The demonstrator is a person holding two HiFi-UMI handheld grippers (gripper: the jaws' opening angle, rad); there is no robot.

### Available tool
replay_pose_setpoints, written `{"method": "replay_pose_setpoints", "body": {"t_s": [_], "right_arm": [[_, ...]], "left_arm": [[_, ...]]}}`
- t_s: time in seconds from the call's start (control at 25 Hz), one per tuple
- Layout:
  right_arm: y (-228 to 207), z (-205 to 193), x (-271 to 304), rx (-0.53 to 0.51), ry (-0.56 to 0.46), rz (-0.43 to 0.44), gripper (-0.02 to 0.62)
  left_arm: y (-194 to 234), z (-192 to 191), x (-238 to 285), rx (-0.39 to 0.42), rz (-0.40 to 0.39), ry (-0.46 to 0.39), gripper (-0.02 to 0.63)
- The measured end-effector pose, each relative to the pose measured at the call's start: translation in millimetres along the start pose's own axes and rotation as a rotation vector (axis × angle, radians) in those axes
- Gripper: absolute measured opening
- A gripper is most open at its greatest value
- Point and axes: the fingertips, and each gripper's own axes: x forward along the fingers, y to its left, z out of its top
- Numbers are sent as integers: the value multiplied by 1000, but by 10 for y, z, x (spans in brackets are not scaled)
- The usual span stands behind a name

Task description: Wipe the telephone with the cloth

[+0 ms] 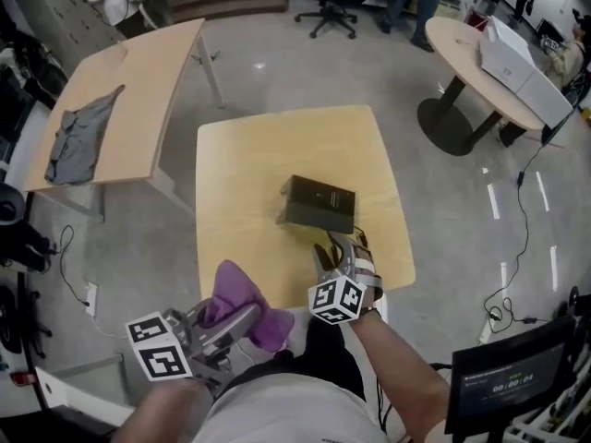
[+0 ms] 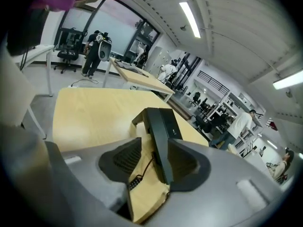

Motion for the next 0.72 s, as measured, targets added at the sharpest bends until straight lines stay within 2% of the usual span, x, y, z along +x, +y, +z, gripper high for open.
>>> {"method": "replay_pose_setpoints", "body": {"t_s": [0.36,0.72], "right_arm": [[-68,-86,480,-104,42,-40,187],[-58,-214,601,-191,99,-94,187]], "left_arm": [[98,97,163,-12,-10,38,87],[146,98,140,-6,-23,64,87]]}}
